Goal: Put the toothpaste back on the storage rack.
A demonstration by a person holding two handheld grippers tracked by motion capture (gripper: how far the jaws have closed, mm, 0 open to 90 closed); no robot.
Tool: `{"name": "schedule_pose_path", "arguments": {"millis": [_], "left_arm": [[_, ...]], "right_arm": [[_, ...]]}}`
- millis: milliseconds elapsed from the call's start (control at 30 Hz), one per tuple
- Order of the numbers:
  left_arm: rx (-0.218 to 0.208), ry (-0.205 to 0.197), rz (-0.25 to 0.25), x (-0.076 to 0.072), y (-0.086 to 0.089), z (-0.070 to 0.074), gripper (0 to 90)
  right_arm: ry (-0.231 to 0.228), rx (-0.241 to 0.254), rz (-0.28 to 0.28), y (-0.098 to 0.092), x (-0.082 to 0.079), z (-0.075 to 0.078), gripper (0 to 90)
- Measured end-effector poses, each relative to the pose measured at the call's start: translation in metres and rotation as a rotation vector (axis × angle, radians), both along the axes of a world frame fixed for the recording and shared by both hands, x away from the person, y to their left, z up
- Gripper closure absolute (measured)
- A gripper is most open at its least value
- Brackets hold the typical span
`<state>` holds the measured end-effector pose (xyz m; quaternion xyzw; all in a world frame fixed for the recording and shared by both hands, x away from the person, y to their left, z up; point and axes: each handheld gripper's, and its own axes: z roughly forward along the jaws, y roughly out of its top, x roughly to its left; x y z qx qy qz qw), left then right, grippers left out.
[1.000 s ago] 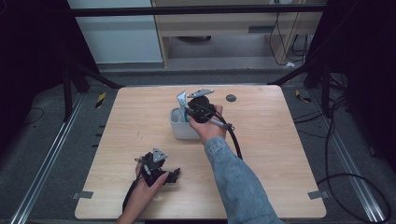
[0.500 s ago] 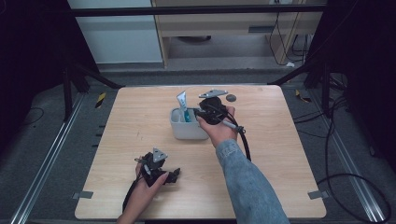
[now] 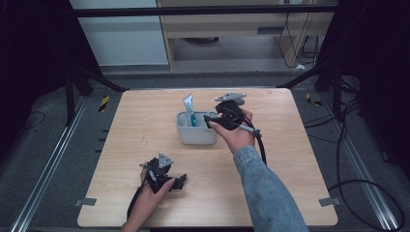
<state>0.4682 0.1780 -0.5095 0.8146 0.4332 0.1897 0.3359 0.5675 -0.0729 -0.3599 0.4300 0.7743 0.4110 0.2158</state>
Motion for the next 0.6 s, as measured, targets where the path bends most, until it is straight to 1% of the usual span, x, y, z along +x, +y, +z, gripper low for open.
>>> {"name": "schedule_pose_path", "arguments": {"millis": [133,300,400,500,600], "left_arm": [[0.000,0.001,-0.001,0.000,0.000,0.000,0.0],[0.001,0.001,-0.003,0.000,0.000,0.000,0.0],[0.001,0.000,-0.004,0.000,0.000,0.000,0.0],[0.001,0.000,-0.003,0.000,0.000,0.000,0.0],[0.001,0.001,-0.003,0.000,0.000,0.000,0.0]], "right_arm": [[0.003,-0.030,0.015,-0.004,0.000,-0.002,22.4],[0.031,-0.065,-0.014,-0.014,-0.001,-0.003,16.3],[0.023,-0.055,-0.028,-0.020,-0.003,-0.005,15.0],[0.040,-0.058,-0.031,-0.027,-0.007,-0.009,12.2],[0.054,-0.066,-0.020,-0.034,-0.011,-0.013,8.7]]}}
